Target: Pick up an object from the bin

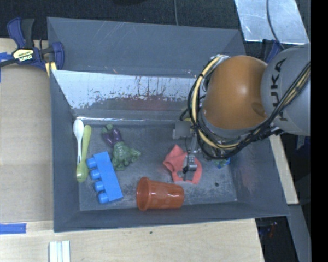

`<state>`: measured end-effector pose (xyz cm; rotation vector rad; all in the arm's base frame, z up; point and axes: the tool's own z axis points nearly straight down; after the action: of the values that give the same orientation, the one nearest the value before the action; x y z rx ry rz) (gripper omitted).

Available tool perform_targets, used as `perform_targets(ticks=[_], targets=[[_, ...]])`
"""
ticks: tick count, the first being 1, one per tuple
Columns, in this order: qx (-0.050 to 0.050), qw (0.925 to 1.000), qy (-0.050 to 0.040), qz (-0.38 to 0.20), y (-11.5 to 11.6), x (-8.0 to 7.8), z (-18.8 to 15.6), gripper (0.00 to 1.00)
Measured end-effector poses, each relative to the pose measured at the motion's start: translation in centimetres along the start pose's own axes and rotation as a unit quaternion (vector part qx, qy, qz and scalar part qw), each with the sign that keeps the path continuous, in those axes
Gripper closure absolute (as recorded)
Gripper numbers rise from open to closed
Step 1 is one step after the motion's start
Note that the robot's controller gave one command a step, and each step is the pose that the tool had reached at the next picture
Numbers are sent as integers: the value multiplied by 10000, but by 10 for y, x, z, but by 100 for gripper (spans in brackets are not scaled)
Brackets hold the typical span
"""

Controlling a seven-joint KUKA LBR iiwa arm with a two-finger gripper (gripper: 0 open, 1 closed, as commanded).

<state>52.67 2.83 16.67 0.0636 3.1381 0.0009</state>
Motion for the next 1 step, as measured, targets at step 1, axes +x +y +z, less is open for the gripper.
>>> perform_targets(ticks=[1], targets=[[0,10000,0,-20,-3,-7,21,0]])
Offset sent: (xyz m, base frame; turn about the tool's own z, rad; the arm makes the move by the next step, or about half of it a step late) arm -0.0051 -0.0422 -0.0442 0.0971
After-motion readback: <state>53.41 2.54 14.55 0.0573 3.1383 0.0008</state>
